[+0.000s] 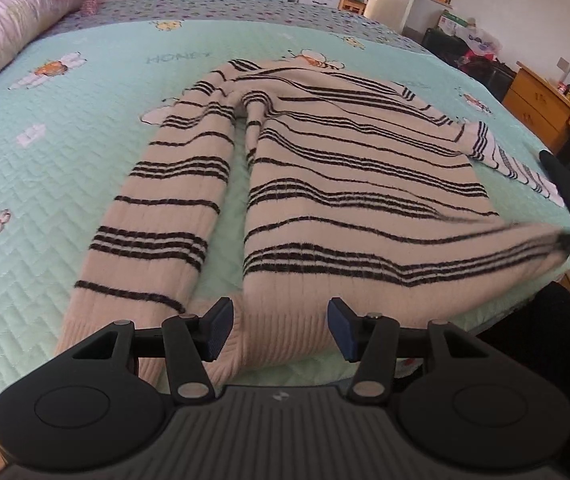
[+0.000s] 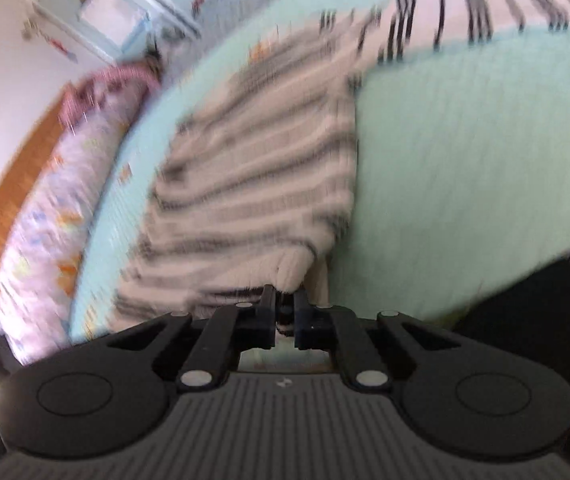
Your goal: Fold clothes
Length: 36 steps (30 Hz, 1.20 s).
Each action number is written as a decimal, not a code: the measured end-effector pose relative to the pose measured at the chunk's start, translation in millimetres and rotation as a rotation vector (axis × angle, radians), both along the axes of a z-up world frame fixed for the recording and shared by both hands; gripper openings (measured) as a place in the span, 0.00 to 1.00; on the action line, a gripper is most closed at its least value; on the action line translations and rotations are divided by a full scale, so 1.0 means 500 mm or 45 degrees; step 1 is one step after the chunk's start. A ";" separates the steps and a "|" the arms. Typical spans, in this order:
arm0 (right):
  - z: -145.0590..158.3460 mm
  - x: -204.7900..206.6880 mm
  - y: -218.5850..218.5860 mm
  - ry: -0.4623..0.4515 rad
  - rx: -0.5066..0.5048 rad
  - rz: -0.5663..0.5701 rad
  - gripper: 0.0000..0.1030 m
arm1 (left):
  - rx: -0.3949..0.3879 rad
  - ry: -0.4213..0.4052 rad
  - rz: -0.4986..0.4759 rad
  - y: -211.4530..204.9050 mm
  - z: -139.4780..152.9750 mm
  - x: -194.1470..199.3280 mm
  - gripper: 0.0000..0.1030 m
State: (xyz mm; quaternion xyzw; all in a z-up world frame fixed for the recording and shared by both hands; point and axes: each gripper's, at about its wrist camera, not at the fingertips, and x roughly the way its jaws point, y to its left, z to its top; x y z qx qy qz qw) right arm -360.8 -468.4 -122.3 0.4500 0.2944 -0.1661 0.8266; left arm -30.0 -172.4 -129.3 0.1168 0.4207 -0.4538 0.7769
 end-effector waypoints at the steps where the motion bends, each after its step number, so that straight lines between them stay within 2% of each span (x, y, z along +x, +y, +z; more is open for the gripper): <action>1: 0.013 -0.010 -0.011 -0.026 0.000 -0.020 0.08 | -0.002 0.030 -0.011 -0.003 -0.007 0.005 0.55; 3: 0.039 -0.029 -0.032 -0.077 -0.001 -0.061 0.10 | -0.003 0.105 -0.021 -0.009 -0.028 0.016 0.56; 5: 0.026 -0.030 -0.041 -0.061 0.037 -0.078 0.19 | 0.003 0.173 -0.008 -0.015 -0.052 0.025 0.56; 6: 0.004 -0.024 -0.037 -0.029 0.073 -0.063 0.24 | -0.009 0.186 -0.006 -0.016 -0.055 0.025 0.56; 7: -0.017 -0.018 -0.033 0.002 0.101 -0.049 0.36 | -0.020 0.198 -0.005 -0.016 -0.058 0.025 0.56; 8: -0.036 -0.012 -0.023 0.037 0.110 -0.041 0.43 | -0.026 0.206 -0.010 -0.017 -0.056 0.023 0.56; 10: -0.063 -0.002 -0.002 0.108 0.107 -0.020 0.46 | -0.021 0.217 -0.062 -0.024 -0.050 0.014 0.55; 13: -0.074 0.004 0.026 0.157 0.075 0.033 0.47 | -0.006 0.241 -0.206 -0.040 -0.035 -0.014 0.46; 16: -0.080 0.002 0.042 0.164 0.070 0.053 0.50 | -0.062 0.298 -0.305 -0.051 -0.027 -0.037 0.35; 18: -0.080 0.004 0.042 0.131 0.101 0.095 0.46 | -0.153 0.400 -0.329 -0.055 -0.024 -0.039 0.17; 19: -0.079 0.006 0.044 0.109 0.116 0.124 0.21 | -0.207 0.459 -0.333 -0.054 -0.019 -0.039 0.15; 20: -0.072 0.006 0.043 0.081 0.123 0.146 0.10 | -0.304 0.534 -0.342 -0.045 -0.003 -0.036 0.12; 23: 0.006 -0.024 0.033 -0.092 0.092 0.159 0.09 | -0.654 0.659 -0.404 0.016 0.073 -0.026 0.12; 25: 0.060 -0.052 0.020 -0.182 0.064 0.161 0.09 | -0.666 0.578 -0.401 0.050 0.107 -0.019 0.16; 27: 0.081 -0.067 0.002 -0.160 0.044 0.172 0.15 | -0.541 0.502 -0.333 0.064 0.094 -0.005 0.25; 29: 0.060 -0.069 -0.012 -0.039 0.038 0.160 0.32 | -0.408 0.474 -0.241 0.070 0.059 0.010 0.25; 31: 0.030 -0.072 -0.016 0.063 0.034 0.110 0.34 | -0.297 0.431 -0.181 0.064 0.018 0.004 0.26; 33: 0.008 -0.074 -0.008 0.069 0.048 0.107 0.44 | -0.195 0.370 -0.141 0.054 -0.015 -0.005 0.33; 34: -0.002 -0.076 -0.001 0.066 0.068 0.106 0.53 | -0.153 0.335 -0.135 0.048 -0.027 0.002 0.35; 35: -0.011 -0.077 0.005 0.069 0.082 0.108 0.59 | -0.105 0.295 -0.130 0.040 -0.039 -0.005 0.39; 36: -0.017 -0.071 0.013 0.086 0.077 0.118 0.59 | -0.070 0.265 -0.123 0.033 -0.045 -0.006 0.44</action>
